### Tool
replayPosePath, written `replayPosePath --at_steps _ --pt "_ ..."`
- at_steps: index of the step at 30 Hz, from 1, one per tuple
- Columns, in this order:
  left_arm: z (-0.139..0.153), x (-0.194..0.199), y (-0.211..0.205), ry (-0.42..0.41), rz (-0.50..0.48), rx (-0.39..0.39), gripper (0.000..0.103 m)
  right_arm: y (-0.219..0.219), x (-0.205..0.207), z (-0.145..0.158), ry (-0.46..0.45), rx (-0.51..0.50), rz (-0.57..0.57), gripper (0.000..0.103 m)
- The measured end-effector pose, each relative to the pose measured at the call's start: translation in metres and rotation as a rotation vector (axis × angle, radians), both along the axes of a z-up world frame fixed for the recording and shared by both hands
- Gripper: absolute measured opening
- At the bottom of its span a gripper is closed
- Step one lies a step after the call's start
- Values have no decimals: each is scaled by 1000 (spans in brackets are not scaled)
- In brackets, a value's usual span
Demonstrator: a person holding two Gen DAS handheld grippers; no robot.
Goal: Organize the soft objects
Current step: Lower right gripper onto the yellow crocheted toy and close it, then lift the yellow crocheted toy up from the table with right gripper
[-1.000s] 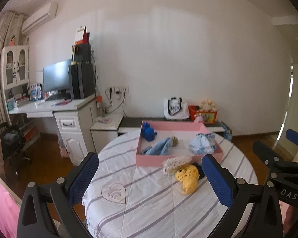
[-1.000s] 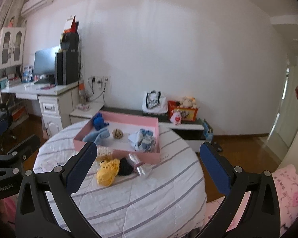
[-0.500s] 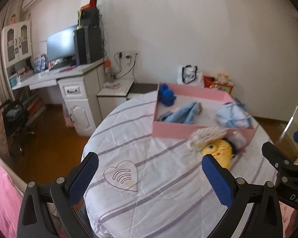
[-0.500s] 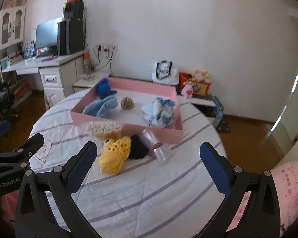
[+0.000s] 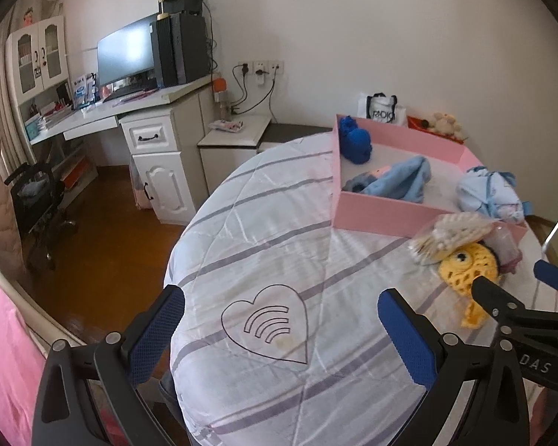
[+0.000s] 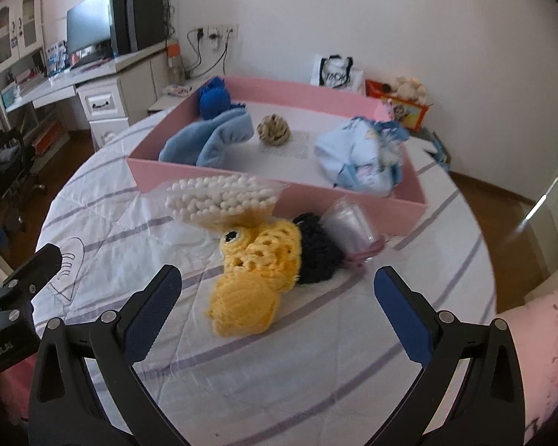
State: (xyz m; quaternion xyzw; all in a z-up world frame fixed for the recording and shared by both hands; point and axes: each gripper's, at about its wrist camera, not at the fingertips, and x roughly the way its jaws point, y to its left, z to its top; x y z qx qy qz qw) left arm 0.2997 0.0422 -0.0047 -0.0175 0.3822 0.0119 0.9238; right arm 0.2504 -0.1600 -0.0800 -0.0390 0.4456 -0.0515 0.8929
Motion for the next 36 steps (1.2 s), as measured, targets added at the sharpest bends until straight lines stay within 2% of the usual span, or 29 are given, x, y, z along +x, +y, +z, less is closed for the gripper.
replayPosePath --at_steps 13,14,17,19,21,24,32,35,36 --pt "-21 12 21 51 26 -9 103 14 20 -28 80 20 25 101" --pt "-21 11 22 52 28 -10 103 15 21 -30 86 14 27 97" --pt "-20 11 25 52 37 -12 103 17 21 -32 95 14 32 77" --pt "-20 10 26 50 38 -14 103 15 20 -32 99 13 18 52" --pt "-19 8 26 49 36 -14 103 12 18 -31 93 -4 -2 38" --pt "-17 5 24 48 32 -13 103 2 11 -27 87 49 8 31" --pt "-9 -3 6 30 -3 -11 103 -28 -32 -5 47 25 1 31" --pt "-7 -6 -3 27 -26 -13 103 -36 -49 -1 43 -6 3 36" --pt "-6 -7 -6 28 -32 -14 103 -39 -52 0 42 -9 -2 42"
